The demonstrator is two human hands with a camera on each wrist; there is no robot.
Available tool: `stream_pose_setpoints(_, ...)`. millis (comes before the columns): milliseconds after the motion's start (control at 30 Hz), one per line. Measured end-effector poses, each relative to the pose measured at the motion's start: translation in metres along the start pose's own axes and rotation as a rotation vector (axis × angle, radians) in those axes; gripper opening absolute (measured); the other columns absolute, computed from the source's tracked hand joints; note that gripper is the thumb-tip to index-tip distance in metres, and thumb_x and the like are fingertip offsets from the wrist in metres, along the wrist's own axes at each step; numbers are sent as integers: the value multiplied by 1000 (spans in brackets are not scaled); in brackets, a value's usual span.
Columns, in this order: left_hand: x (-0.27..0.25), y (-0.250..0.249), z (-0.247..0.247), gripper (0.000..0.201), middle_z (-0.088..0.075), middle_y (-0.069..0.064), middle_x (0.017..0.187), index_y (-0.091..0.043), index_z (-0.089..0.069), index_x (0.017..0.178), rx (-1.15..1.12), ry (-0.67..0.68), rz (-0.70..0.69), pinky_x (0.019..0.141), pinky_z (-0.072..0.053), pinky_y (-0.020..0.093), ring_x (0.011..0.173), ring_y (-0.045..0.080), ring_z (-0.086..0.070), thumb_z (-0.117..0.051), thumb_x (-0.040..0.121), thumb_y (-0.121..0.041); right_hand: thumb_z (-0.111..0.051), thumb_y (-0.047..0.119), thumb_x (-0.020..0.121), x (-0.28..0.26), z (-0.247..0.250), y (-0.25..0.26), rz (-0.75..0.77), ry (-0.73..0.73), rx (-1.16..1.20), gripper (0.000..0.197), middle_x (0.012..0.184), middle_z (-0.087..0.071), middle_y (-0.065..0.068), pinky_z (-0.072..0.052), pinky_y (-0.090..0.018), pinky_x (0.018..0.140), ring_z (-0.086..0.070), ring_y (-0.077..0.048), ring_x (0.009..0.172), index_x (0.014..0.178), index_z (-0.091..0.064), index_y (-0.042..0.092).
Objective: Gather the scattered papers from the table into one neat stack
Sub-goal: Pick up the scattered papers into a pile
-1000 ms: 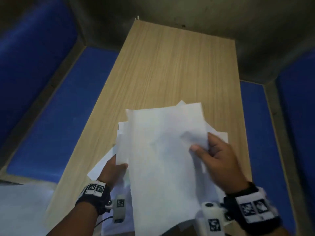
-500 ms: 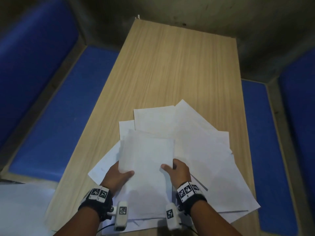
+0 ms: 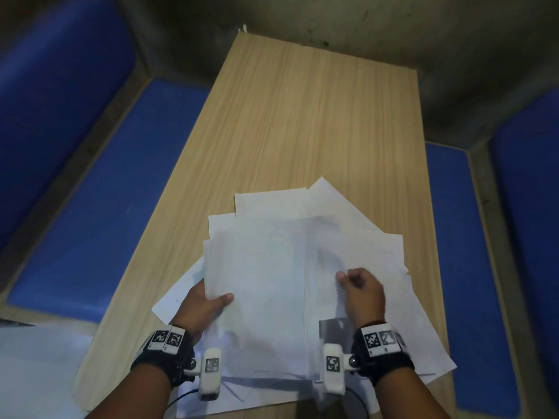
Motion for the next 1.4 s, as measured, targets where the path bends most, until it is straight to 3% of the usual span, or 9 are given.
stream_pose_setpoints(200, 2, 3, 14, 57, -75, 8, 108, -21, -64, 125, 191, -67, -22, 87, -59, 49, 98, 29, -71, -74, 70, -31, -62, 12, 91, 1, 79, 143, 524, -98, -220, 15, 73, -65, 3, -47, -29, 61, -60, -16, 71, 83, -59, 24)
stream_pose_setpoints(367, 2, -19, 42, 58, -71, 14, 109, -12, -60, 133, 219, -235, -83, 84, -58, 48, 98, 37, -69, -72, 78, -24, -66, 9, 88, -38, 60, 207, 782, 345, -652, 20, 83, -70, 19, -42, -4, 63, -63, 12, 80, 91, -69, 28)
stream_pose_setpoints(567, 1, -69, 36, 43, -70, 10, 111, -16, -59, 133, 200, -238, -157, 82, -56, 40, 97, 31, -68, -69, 91, -15, -61, 27, 94, -106, -10, 205, 907, 834, -797, 8, 89, -72, 19, -49, -14, 71, -65, 5, 83, 97, -69, 29)
stream_pose_setpoints(700, -9, -84, -16, 10, -79, -1, 87, -16, -68, 98, 111, 15, -78, 73, -58, 25, 79, 18, -72, -68, 91, -23, -61, 33, 93, -84, -48, 201, 944, 697, -737, 12, 96, -71, 9, -53, -33, 76, -65, -10, 88, 95, -68, 23)
stream_pose_setpoints(767, -22, -92, -44, 29, -63, -9, 55, -13, -57, 77, 97, 138, -72, 52, -48, 12, 61, 15, -54, -50, 104, -12, -62, 33, 90, -62, -60, 198, 985, 550, -784, 13, 118, -64, 4, -50, -43, 87, -57, -18, 108, 94, -67, 22)
stream_pose_setpoints(867, -26, -72, -54, 37, -67, -10, 61, -24, -68, 72, 52, 178, 1, 61, -50, 23, 67, 18, -57, -53, 105, -16, -65, 35, 87, -22, -70, 180, 853, 462, -849, 11, 139, -51, 1, -41, -48, 98, -45, -22, 127, 92, -64, 25)
stream_pose_setpoints(1033, -27, -19, -36, 63, -76, -5, 122, -34, -72, 125, -103, 164, 187, 103, -49, 38, 117, 17, -69, -37, 94, -76, -66, 20, 87, 7, -84, 134, 542, 609, -705, 12, 88, -67, 5, -51, -29, 69, -62, -11, 77, 88, -58, 28)
stream_pose_setpoints(1167, -27, -21, -41, 52, -77, -7, 122, -28, -66, 130, 142, 249, 63, 104, -53, 47, 116, 17, -71, -82, 83, -41, -66, 25, 88, 9, -92, 103, 451, 597, -626, 13, 89, -66, 8, -47, -26, 63, -61, -12, 75, 93, -55, 30)
stream_pose_setpoints(1400, -27, -21, 5, 40, -77, -1, 108, -24, -66, 125, 298, 5, -37, 89, -58, 46, 100, 24, -73, -68, 86, -14, -72, 33, 82, 85, -41, 28, 215, 233, -811, 60, 138, -51, -2, -44, -43, 99, -51, -25, 123, 135, -46, 24)
Point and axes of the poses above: each hand's wrist, its own x-axis towards the middle knuckle, its own z-axis out of the back of the hand, y = z × x, the point moved 10 cm from there along x, towards the middle knuckle
